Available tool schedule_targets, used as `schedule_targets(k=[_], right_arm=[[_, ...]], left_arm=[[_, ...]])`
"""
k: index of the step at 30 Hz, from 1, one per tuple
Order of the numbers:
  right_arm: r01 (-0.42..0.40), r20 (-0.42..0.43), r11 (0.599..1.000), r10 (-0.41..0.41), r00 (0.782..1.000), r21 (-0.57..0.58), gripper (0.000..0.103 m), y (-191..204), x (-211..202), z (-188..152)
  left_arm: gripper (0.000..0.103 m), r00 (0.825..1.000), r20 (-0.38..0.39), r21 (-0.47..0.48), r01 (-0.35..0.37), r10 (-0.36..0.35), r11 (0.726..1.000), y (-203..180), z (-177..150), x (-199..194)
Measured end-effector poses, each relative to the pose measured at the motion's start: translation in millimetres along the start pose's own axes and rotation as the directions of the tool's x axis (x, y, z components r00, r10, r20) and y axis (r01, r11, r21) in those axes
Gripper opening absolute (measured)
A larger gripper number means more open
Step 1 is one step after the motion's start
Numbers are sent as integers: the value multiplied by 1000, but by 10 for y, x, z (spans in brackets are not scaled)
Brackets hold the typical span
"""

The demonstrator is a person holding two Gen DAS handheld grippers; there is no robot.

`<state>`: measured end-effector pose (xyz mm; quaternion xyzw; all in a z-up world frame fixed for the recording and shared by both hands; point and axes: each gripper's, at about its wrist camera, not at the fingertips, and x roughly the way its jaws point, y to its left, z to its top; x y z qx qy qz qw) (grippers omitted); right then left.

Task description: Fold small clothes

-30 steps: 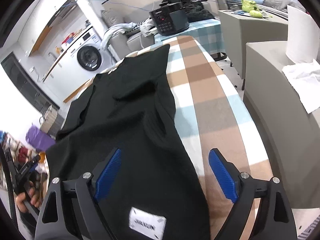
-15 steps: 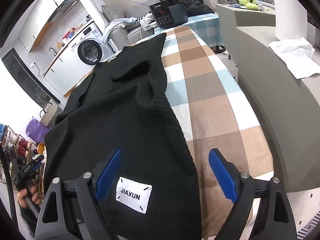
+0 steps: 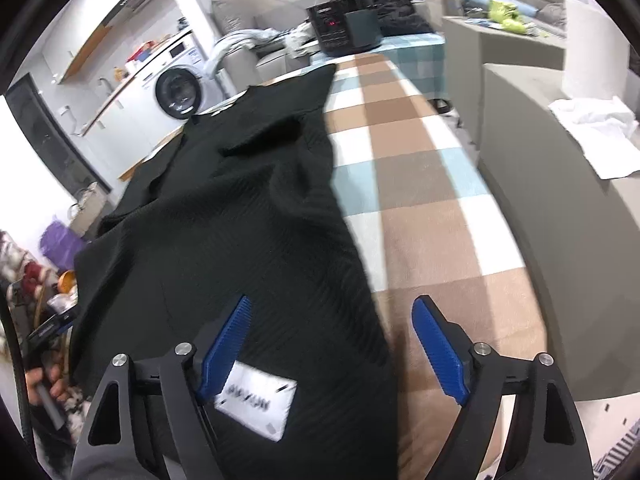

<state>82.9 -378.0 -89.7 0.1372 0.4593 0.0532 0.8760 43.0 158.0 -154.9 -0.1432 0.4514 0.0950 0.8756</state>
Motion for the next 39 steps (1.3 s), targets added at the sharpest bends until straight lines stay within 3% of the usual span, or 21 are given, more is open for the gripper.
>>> schedule_targets(k=[5,8,11,12,13,14,18,22,29,34,39], right_arm=[[13,-27,1000,-13,1000,-5,74,-37,116,21],[5,-23,1000,-5,1000,-30,66,-12,177,21],[1,-20,996,-2,1000,-88,31,61,218,15],[3,-23,995,-5,1000,-103,13,80,232,9],[27,-19,992,-29,999,-123,6,105,241,0],[27,-12,991,-29,1000,-133,5,119,232,-2],[-16,76,990,27,997,-140,4,139,12,23],[-90,188,992,104,977,-83,4,56,-301,100],[-98,323,995,99,941,-20,4,129,-503,369],[-98,356,995,82,931,27,4,131,-496,610],[-76,326,996,57,944,45,4,172,-212,903]], left_arm=[[86,1000,-3,23,-1,1,1000,-109,43,76],[76,1000,-1,64,4,-4,998,-213,46,100],[45,999,17,100,-30,28,995,-301,29,102],[25,999,23,104,-28,26,994,-308,36,101],[10,1000,22,95,-10,8,995,-298,41,92],[6,1000,25,78,0,-2,997,-274,46,80],[5,994,105,36,18,-21,999,-195,63,-128],[5,980,189,10,66,-67,998,-144,92,-394],[5,948,309,-36,85,-69,996,-133,346,-653],[5,937,340,-57,104,-79,993,-82,649,-683],[5,950,305,-61,96,-73,994,-176,1033,-365]])
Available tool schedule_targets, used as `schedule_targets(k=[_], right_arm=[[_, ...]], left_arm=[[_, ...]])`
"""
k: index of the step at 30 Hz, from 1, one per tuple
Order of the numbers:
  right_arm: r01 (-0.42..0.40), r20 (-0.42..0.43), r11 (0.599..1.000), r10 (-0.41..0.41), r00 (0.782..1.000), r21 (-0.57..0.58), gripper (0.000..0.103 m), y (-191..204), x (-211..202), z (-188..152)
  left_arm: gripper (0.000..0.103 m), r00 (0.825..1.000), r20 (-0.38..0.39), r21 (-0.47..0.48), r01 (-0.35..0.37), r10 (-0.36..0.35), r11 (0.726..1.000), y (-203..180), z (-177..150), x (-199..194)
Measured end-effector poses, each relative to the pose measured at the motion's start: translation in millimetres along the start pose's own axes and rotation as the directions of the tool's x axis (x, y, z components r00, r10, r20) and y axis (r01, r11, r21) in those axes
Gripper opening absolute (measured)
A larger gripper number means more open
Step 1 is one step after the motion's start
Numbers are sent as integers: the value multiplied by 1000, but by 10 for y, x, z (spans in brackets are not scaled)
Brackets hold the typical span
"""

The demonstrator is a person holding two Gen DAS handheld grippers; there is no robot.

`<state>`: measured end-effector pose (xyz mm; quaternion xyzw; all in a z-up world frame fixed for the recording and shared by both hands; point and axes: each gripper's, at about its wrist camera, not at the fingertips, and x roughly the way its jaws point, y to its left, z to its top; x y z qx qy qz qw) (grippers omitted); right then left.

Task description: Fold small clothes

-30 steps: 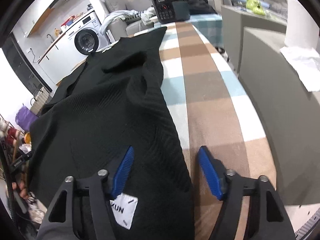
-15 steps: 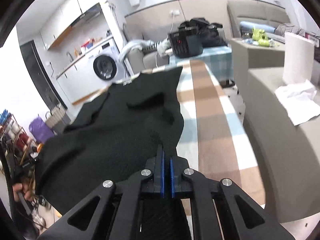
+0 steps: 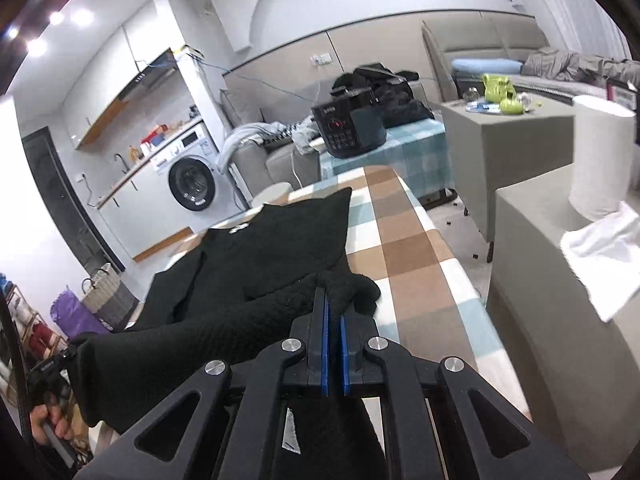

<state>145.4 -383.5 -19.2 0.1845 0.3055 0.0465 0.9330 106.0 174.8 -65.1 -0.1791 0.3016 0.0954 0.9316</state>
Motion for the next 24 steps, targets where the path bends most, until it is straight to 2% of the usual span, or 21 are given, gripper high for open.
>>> schedule_targets(k=[6,8,9,11,12,13,14,20,24], right_arm=[[40,-85,999,-38,996,24,4,-63,553,85],[55,-119,998,-51,992,29,10,-108,694,76],[63,-139,997,-58,989,34,18,-138,744,64],[68,-158,996,-59,986,52,39,-212,774,24],[71,-158,996,-61,986,61,52,-251,761,5],[66,-151,995,-54,987,70,55,-287,744,-17],[54,-154,996,-43,987,72,56,-320,738,-41],[28,-216,997,-14,976,65,59,-356,886,-122],[14,-225,998,0,974,61,63,-295,1022,-107]], left_arm=[[5,995,-88,-16,-44,42,999,17,19,593],[6,992,-118,-29,-57,54,998,51,-35,735],[7,990,-130,-35,-60,55,998,64,-64,781],[22,987,-150,-41,-70,63,997,106,-121,838],[44,983,-165,-41,-90,82,995,128,-145,865],[60,982,-169,-44,-93,84,995,142,-169,887],[62,984,-164,-54,-85,75,995,168,-183,903],[62,980,-193,-39,-58,50,998,147,-186,1138],[62,970,-238,-46,-55,43,997,99,-120,1380]])
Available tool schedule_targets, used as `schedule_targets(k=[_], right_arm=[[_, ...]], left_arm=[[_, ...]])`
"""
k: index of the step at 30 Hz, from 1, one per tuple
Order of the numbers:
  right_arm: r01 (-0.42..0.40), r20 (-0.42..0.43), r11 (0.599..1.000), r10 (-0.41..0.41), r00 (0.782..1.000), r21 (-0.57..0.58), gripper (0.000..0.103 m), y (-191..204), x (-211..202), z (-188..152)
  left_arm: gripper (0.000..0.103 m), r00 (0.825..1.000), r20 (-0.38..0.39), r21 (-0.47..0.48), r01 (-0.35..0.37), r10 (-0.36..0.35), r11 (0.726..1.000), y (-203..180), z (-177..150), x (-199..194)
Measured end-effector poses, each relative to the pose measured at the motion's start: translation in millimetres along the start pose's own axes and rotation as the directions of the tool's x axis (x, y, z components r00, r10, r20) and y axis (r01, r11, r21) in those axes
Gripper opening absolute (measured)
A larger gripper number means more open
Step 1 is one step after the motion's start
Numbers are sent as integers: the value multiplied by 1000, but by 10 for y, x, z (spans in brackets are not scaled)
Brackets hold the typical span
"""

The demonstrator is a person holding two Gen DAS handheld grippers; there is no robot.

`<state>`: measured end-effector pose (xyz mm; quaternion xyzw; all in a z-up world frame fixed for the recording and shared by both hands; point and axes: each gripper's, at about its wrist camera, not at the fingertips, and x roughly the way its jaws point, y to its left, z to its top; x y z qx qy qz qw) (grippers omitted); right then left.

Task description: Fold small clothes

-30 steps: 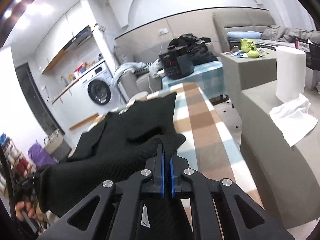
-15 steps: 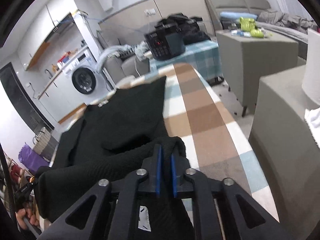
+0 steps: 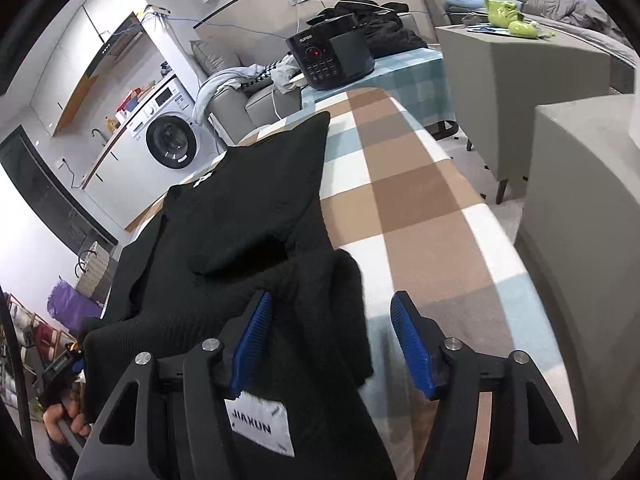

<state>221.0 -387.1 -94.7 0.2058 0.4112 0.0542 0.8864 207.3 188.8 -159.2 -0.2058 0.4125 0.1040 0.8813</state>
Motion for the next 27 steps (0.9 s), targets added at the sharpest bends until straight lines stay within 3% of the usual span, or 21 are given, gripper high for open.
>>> schedule_targets(k=[5,6,8,10,12,20,27], right_arm=[[-9,-35,1000,8,999,-18,63,91,203,49],[0,-43,1000,-2,999,-31,61,121,226,44],[21,-62,997,-26,998,-75,47,196,302,31],[50,-72,992,-58,996,-114,37,252,352,10],[74,-67,986,-84,994,-150,28,300,366,-11],[82,-93,980,-100,991,-182,22,287,308,-106],[81,-106,984,-99,989,-159,22,111,54,-295]], left_arm=[[62,999,-12,-8,30,-30,1000,-67,91,174],[58,999,-10,-3,39,-39,999,-84,100,193],[44,998,-5,1,70,-70,998,-112,109,230],[24,996,-4,29,89,-89,996,-185,104,274],[19,997,-2,60,81,-81,995,-258,86,266],[17,999,-12,148,52,-51,988,-440,-43,189],[16,998,-34,187,65,-60,980,-408,-383,-118]])
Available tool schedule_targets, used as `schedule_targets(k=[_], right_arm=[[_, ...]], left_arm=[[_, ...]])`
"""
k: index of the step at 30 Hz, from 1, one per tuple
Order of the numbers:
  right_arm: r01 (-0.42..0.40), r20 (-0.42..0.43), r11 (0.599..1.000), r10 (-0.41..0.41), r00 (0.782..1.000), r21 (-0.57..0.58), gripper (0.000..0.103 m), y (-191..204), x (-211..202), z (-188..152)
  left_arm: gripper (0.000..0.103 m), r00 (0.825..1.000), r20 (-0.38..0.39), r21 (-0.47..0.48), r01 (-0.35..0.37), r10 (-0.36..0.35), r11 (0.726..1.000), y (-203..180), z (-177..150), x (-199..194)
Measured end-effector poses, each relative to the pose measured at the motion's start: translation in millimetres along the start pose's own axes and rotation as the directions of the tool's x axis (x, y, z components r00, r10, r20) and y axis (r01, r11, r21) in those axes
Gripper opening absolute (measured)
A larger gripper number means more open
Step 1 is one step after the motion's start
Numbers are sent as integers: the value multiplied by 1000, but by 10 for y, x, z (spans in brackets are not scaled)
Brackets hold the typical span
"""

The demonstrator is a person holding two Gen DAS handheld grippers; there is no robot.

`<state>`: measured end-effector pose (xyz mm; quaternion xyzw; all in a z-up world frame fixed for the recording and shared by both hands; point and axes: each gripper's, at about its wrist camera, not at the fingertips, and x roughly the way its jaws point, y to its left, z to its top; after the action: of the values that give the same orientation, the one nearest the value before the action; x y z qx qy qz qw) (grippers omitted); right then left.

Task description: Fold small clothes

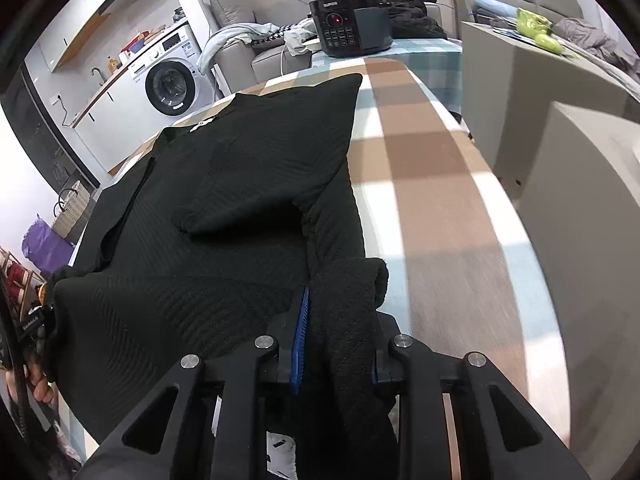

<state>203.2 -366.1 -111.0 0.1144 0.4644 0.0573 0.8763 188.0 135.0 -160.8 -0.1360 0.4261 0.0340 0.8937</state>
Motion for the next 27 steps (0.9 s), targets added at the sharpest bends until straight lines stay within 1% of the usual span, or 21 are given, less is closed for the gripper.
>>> schedule_targets(k=[4,5,6,7,8,9,10,11,13,14,16,18,21,23,27], right_arm=[[-2,-9,1000,2,1000,21,24,-105,-168,-154],[-8,-10,999,9,1000,36,26,-131,-189,-183],[-16,-14,998,17,1000,55,31,-166,-201,-191],[-20,-16,997,21,1000,75,38,-198,-215,-197],[-19,-13,994,21,1000,111,40,-236,-240,-193],[-24,-10,992,25,1000,127,42,-249,-264,-191],[-32,-4,990,33,999,136,43,-253,-294,-195],[-40,11,989,39,999,141,44,-241,-347,-216],[-51,31,989,47,998,140,51,-223,-429,-241],[-62,48,987,55,997,145,53,-204,-485,-265],[-82,73,984,71,995,160,59,-224,-582,-342],[-101,72,979,90,993,179,60,-262,-660,-434],[-112,70,970,99,993,214,60,-355,-749,-599],[-113,64,962,100,993,247,60,-445,-769,-709],[-148,68,945,134,989,292,60,-537,-804,-859]], left_arm=[[16,1000,5,15,4,-4,1000,9,-241,-241],[17,1000,9,10,2,-2,1000,19,-284,-301],[17,1000,11,7,0,0,1000,29,-328,-365],[20,1000,17,5,-4,4,1000,38,-349,-425],[22,1000,20,3,-10,9,1000,42,-367,-485],[27,1000,23,1,-12,12,1000,43,-385,-542],[35,999,29,-7,-16,16,1000,53,-408,-623],[39,999,32,-13,-15,15,1000,58,-429,-676],[45,999,47,-21,-4,5,1000,57,-477,-799],[46,999,51,-21,-6,7,1000,57,-504,-858],[52,998,60,-22,-12,13,1000,58,-558,-957],[55,998,60,-31,-16,18,999,66,-606,-1017],[55,999,45,-37,-23,24,999,106,-722,-1089],[55,999,33,-45,-39,40,998,148,-780,-1082],[55,999,4,-79,-41,42,996,253,-851,-1024]])
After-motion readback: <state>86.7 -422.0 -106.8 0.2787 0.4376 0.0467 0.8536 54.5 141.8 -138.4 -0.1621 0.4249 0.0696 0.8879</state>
